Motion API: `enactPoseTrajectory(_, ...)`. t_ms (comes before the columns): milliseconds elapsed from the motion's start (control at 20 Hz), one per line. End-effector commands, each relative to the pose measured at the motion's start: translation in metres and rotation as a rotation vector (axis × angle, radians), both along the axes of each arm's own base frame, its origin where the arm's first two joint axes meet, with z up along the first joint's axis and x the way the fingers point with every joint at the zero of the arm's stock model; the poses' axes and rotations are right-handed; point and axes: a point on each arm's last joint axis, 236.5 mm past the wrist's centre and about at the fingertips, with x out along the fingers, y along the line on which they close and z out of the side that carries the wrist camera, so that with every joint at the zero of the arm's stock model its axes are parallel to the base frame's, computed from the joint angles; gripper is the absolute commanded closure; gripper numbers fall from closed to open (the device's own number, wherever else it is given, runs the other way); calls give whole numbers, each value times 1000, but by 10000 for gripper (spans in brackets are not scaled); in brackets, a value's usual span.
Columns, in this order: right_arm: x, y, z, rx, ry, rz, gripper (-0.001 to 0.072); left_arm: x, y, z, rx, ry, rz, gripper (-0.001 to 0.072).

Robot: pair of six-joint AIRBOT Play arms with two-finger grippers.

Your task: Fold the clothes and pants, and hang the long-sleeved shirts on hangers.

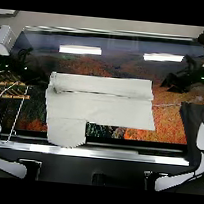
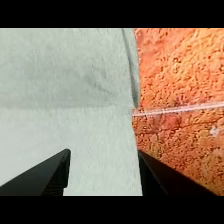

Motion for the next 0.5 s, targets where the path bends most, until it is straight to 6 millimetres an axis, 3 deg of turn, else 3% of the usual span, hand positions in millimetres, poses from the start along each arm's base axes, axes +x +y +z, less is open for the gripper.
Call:
enactPoseTrajectory(0,-18,-13,35,121,-98,-7,214,-86,17,-10,-33,59,111,100)
enactPoseTrajectory(100,-32,-18,27,156,-56,-32,214,-145,7,-33,-94,125,187,100)
enactPoseTrajectory(200,-38,-11,22,176,-34,-31,214,-188,-16,-51,-174,183,215,100)
enactPoseTrajectory(300,-39,-3,22,189,-24,-18,214,-217,-34,-66,-223,255,229,100)
enactPoseTrajectory(450,-41,11,22,202,-3,5,214,-239,-46,-83,-255,326,245,101)
